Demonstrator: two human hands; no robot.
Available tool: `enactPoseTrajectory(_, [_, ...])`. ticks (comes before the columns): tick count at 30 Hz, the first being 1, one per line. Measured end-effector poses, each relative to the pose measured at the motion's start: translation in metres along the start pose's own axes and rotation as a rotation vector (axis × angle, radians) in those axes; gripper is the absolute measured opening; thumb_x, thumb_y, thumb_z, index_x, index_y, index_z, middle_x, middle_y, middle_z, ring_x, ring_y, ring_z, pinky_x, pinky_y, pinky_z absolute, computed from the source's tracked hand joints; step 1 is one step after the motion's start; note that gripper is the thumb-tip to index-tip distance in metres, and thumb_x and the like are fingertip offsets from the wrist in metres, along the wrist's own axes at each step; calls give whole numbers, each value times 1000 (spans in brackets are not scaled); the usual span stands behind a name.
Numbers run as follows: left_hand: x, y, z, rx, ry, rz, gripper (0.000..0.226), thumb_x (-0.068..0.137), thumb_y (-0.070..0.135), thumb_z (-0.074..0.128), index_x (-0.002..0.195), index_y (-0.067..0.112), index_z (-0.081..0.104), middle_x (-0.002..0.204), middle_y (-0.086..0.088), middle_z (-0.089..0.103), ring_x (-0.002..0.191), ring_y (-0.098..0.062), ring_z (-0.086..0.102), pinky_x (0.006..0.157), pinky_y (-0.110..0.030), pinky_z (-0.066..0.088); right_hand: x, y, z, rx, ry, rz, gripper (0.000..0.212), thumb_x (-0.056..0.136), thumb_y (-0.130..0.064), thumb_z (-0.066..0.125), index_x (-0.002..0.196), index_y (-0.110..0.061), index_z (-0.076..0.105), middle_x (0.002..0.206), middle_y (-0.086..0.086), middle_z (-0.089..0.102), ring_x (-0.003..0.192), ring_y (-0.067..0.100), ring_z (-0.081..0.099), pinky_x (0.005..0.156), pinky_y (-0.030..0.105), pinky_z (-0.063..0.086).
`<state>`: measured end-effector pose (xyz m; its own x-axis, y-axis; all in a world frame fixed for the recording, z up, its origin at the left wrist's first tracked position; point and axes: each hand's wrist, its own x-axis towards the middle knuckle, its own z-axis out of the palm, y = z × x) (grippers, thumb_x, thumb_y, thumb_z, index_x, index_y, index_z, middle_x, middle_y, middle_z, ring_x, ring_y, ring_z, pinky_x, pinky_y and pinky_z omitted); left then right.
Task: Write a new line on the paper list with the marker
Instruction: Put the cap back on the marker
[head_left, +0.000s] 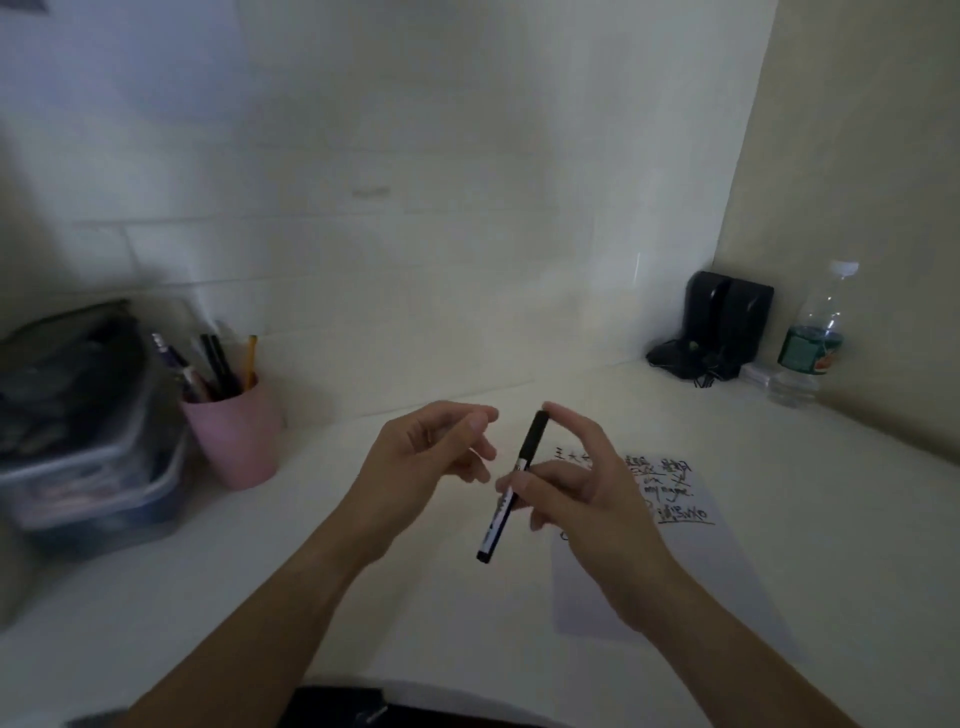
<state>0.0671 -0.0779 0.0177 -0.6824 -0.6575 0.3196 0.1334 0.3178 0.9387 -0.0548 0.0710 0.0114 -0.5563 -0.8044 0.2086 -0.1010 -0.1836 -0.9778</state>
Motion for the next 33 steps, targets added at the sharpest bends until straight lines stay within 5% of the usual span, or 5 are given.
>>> enactPoseTrajectory(5, [-46, -42, -92, 868, 160, -18, 14, 99, 37, 62, 91, 31, 72, 89, 13, 71, 81, -5, 66, 76, -24, 50, 4, 20, 67, 66, 3, 97, 55, 91, -8, 73, 136, -33, 53, 85, 10, 83, 78, 24, 79, 68, 32, 57])
enactPoseTrajectory(10, [-76, -62, -164, 1193, 169, -99, 37, 95, 39, 39, 82, 21, 70, 94, 4, 64, 97, -21, 64, 77, -34, 47, 28, 23, 164, 22, -49, -61, 59, 89, -10, 73, 138, -36, 54, 81, 11, 81, 72, 17, 76, 72, 32, 61])
enactPoseTrajectory(18, [-86, -71, -185, 1049, 223, -9, 23, 92, 30, 61, 88, 14, 77, 97, -2, 73, 93, -21, 66, 84, -38, 54, 78, -19, 268, -297, 35, -532, 63, 88, -8, 67, 143, -31, 46, 68, -14, 64, 76, 21, 73, 77, 40, 58])
enactPoseTrajectory(21, [-84, -78, -187, 1037, 237, 7, 23, 91, 29, 61, 85, 13, 76, 93, -3, 72, 91, -22, 66, 83, -37, 52, 102, -28, 283, -391, 77, -674, 62, 87, -4, 63, 144, -24, 47, 68, -2, 69, 70, 27, 71, 71, 42, 57])
enactPoseTrajectory(33, [-84, -81, -186, 1061, 267, 25, 23, 91, 32, 59, 92, 16, 77, 100, -1, 73, 96, -21, 66, 84, -37, 54, 147, 15, 295, -719, 54, -639, 28, 86, -15, 66, 113, -14, 68, 94, 13, 76, 88, 36, 71, 76, 41, 52])
